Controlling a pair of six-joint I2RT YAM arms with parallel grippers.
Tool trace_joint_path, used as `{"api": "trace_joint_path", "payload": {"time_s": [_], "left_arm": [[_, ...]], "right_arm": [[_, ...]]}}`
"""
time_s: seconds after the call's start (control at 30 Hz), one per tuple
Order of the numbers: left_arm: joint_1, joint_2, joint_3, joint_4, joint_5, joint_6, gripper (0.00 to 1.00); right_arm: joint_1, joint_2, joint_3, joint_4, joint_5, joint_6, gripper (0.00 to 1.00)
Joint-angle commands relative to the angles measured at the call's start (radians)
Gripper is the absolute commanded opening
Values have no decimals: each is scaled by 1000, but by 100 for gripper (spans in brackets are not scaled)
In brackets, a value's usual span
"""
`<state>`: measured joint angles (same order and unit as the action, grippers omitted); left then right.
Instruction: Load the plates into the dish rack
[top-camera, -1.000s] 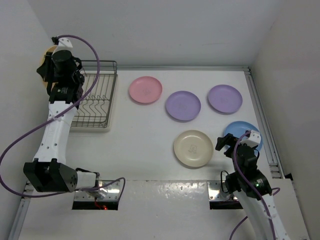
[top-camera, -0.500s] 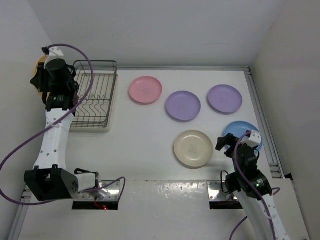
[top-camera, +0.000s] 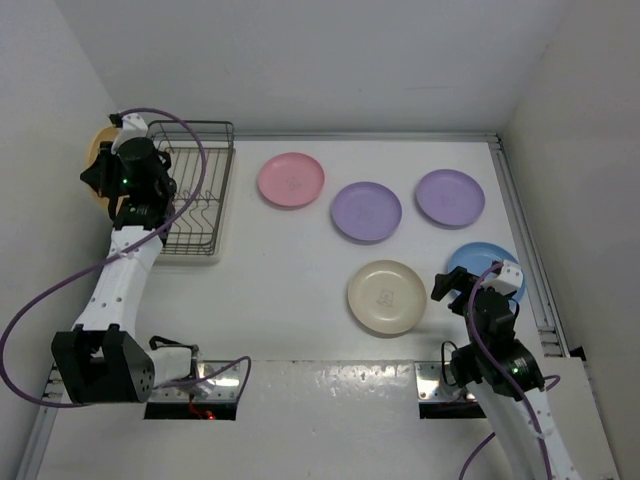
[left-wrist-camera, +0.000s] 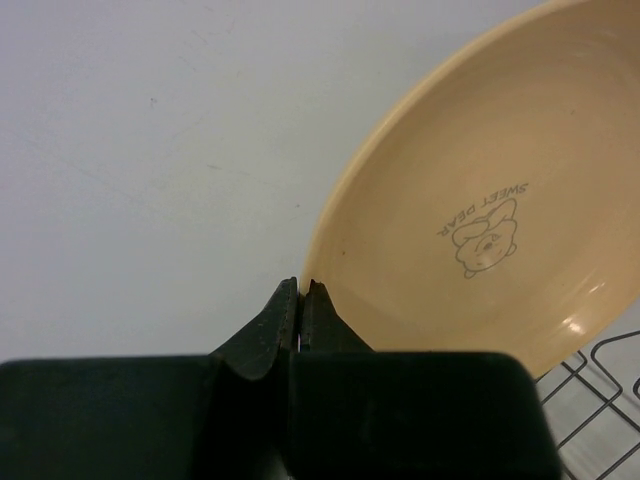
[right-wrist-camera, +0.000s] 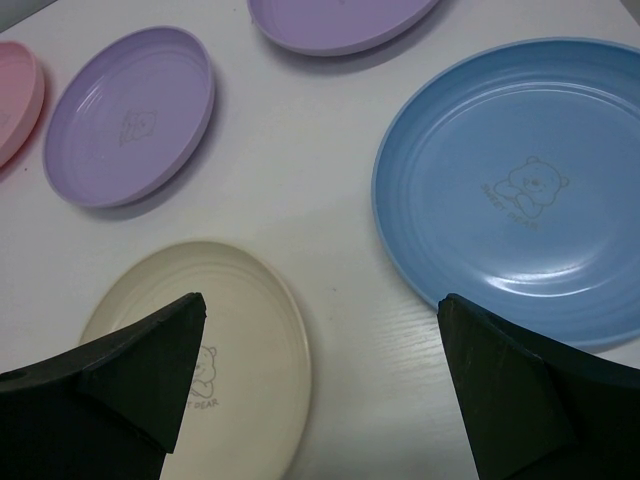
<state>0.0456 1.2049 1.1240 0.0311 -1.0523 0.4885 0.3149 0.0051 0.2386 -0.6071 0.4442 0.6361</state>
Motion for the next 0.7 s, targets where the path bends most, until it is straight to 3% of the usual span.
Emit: {"api": "trace_joint_path", "payload": {"time_s": [0.0, 0.27, 0.67], "left_arm": [[-9, 7, -50, 225, -76, 96, 0], [14, 39, -154, 499, -17, 247, 0], [65, 123, -222, 512, 44, 173, 0]], "right_arm": [[3, -10, 4, 40, -2, -9, 99], [7, 55, 36, 29, -7, -30, 99], [6, 53, 73, -11, 14, -23, 99]]}}
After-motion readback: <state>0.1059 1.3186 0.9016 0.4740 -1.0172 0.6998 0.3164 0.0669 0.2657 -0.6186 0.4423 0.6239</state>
